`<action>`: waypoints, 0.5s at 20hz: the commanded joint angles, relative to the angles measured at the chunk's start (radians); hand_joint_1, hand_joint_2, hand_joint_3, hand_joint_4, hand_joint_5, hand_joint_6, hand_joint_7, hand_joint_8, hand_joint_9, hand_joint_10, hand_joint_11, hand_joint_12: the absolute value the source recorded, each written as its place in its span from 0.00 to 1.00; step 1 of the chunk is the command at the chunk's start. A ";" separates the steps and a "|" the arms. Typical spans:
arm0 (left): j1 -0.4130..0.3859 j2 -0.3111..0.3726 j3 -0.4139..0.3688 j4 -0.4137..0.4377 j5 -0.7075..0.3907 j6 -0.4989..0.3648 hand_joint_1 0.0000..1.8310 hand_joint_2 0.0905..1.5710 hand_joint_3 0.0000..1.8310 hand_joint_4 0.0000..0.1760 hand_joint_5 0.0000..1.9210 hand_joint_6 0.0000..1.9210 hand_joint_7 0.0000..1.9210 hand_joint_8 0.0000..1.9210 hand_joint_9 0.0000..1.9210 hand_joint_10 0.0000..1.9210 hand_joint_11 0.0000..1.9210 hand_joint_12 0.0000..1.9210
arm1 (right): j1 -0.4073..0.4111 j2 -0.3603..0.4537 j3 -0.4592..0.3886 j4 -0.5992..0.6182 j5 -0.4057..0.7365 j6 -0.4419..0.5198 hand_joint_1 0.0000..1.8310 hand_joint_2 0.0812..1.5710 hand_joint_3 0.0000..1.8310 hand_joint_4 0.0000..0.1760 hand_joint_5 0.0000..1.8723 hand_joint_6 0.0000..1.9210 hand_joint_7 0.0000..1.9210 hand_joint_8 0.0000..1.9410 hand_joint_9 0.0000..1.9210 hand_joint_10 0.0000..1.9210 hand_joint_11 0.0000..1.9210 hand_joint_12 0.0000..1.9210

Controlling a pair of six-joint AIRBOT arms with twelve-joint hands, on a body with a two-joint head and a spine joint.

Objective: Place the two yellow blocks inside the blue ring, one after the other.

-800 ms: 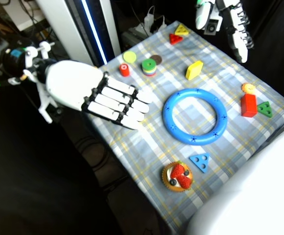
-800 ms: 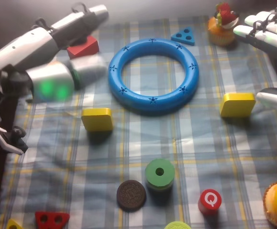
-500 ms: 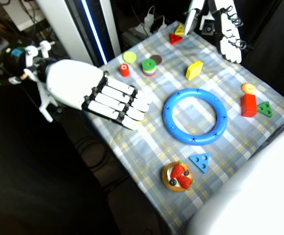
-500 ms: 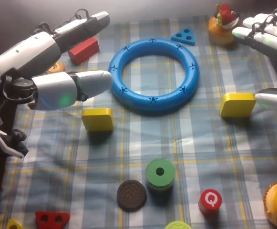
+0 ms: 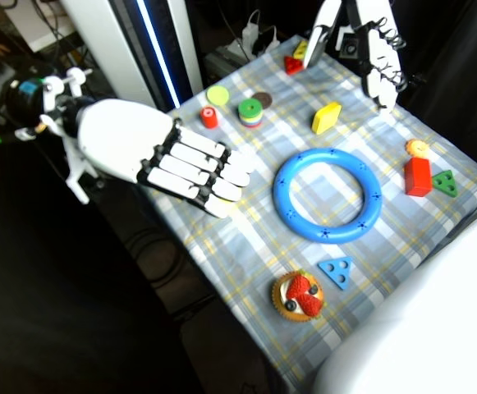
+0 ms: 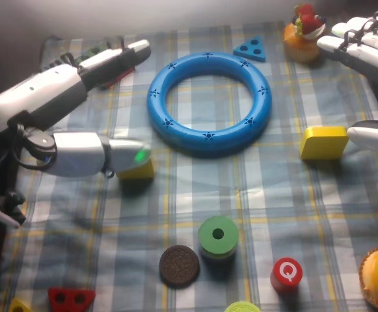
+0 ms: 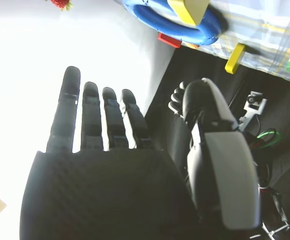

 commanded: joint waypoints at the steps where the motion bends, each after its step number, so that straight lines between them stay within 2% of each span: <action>1: -0.002 0.004 0.013 -0.014 -0.083 0.000 0.53 0.61 0.00 0.25 0.06 0.00 0.06 0.00 0.03 0.01 0.00 0.00 | 0.006 0.007 -0.003 -0.005 0.133 0.004 0.21 0.82 0.00 0.00 0.00 0.00 0.00 0.00 0.00 0.00 0.00 0.01; 3: 0.000 -0.001 0.024 -0.024 -0.057 0.002 0.54 0.61 0.00 0.24 0.08 0.00 0.10 0.01 0.07 0.01 0.01 0.00 | 0.002 0.008 -0.003 -0.005 0.140 0.015 0.24 0.82 0.00 0.02 0.00 0.00 0.00 0.00 0.00 0.00 0.00 0.00; 5: -0.001 -0.012 0.038 -0.037 -0.019 0.016 0.54 0.64 0.00 0.21 0.10 0.00 0.13 0.01 0.10 0.00 0.00 0.14 | -0.004 0.009 -0.003 -0.004 0.156 0.032 0.26 0.83 0.00 0.01 0.00 0.00 0.00 0.00 0.00 0.00 0.00 0.00; 6: -0.003 -0.023 0.045 -0.057 -0.001 0.041 0.55 0.64 0.00 0.10 0.11 0.00 0.15 0.01 0.12 0.01 0.00 0.22 | -0.005 0.009 -0.003 -0.004 0.160 0.037 0.25 0.84 0.01 0.01 0.00 0.00 0.00 0.00 0.00 0.00 0.00 0.00; 7: -0.005 -0.032 0.052 -0.070 0.013 0.058 0.56 0.63 0.00 0.04 0.13 0.01 0.17 0.01 0.14 0.01 0.00 0.29 | -0.005 0.010 -0.003 -0.004 0.161 0.038 0.24 0.84 0.01 0.07 0.00 0.00 0.00 0.00 0.00 0.00 0.00 0.00; 8: -0.008 -0.043 0.061 -0.077 0.031 0.066 0.56 0.64 0.00 0.14 0.15 0.01 0.19 0.01 0.15 0.02 0.00 0.37 | -0.005 0.010 -0.003 -0.004 0.162 0.039 0.24 0.85 0.01 0.16 0.00 0.00 0.00 0.00 0.00 0.00 0.00 0.00; 10: -0.013 -0.059 0.077 -0.082 0.055 0.068 0.53 0.65 0.00 0.15 0.17 0.01 0.20 0.00 0.16 0.01 0.00 0.44 | -0.005 0.010 -0.003 -0.003 0.163 0.039 0.24 0.85 0.01 0.16 0.00 0.00 0.00 0.00 0.00 0.00 0.00 0.00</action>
